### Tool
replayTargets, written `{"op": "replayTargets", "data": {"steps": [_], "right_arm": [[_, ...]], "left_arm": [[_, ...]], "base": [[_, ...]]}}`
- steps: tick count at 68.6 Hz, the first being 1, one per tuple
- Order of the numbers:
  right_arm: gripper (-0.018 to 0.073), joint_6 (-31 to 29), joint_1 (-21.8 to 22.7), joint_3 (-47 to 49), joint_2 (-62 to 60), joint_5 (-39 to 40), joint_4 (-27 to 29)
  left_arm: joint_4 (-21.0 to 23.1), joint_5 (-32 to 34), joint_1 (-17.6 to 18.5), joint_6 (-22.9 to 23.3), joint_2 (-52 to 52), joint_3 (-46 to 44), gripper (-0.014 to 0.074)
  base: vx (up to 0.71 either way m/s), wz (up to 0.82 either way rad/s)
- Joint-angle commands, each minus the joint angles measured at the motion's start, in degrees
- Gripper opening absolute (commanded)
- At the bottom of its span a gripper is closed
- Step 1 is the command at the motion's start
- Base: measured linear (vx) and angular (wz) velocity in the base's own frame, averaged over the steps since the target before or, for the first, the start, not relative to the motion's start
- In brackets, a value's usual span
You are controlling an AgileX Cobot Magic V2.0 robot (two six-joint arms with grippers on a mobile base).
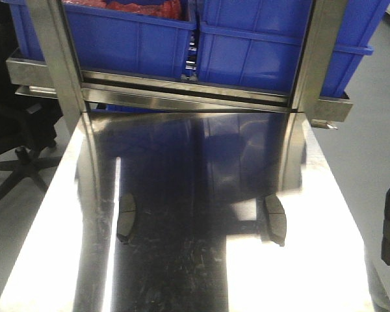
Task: Move and align brake pads A on conveyor
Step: 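Turn the base away from the table carrying both brake pads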
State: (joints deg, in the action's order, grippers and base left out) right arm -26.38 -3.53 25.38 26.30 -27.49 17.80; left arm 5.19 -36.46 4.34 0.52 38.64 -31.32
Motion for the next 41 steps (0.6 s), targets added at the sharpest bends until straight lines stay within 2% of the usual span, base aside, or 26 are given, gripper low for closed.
{"op": "replayTargets", "data": {"steps": [1,26,41], "right_arm": [[-0.0003,-0.30,0.16,1.74,0.14,5.09,0.96],[-0.0003,-0.30,0.16,1.74,0.14,5.09,0.96],[-0.0003,-0.30,0.16,1.74,0.14,5.09,0.96]], "left_arm": [[0.50,4.27,0.30,0.03,-0.19,-1.72,0.0059],[0.50,4.27,0.30,0.03,-0.19,-1.72,0.0059],[0.50,4.27,0.30,0.03,-0.19,-1.72,0.0059]], "base": [[-0.05,0.19],[-0.03,0.23],[-0.03,0.43]]}}
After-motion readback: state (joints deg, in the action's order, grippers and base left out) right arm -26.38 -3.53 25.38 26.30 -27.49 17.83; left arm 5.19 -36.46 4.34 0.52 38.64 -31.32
